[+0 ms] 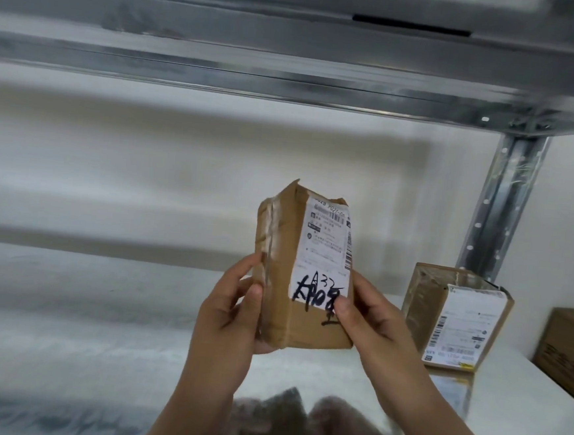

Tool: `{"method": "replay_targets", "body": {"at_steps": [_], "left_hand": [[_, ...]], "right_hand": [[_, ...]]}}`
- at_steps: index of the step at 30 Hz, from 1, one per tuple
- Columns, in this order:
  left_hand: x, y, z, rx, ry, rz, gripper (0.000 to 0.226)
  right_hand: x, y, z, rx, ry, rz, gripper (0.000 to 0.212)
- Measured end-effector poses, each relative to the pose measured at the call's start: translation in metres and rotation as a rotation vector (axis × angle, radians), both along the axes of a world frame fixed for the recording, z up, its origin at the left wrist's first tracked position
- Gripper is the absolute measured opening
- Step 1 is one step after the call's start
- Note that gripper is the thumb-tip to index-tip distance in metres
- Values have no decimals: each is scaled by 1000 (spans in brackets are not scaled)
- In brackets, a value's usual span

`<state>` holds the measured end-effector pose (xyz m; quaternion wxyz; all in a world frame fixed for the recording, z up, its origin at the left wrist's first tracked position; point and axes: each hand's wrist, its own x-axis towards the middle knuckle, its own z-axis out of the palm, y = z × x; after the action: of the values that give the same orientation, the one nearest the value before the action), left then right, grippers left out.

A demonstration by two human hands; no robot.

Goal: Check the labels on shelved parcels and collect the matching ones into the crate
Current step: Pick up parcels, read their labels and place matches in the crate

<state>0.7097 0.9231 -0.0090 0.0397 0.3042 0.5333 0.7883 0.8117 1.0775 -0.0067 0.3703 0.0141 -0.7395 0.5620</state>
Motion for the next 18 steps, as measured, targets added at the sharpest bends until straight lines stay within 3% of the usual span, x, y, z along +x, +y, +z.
{"method": "replay_targets", "body": {"at_steps": [4, 18], "left_hand": [[10, -3, 8, -70, 42, -189, 57], [10, -5, 7, -48, 87, -228, 61]], "right_hand": [[3, -4, 1, 3, -19, 77, 53], [1, 1, -6, 70, -29, 86, 72]]}}
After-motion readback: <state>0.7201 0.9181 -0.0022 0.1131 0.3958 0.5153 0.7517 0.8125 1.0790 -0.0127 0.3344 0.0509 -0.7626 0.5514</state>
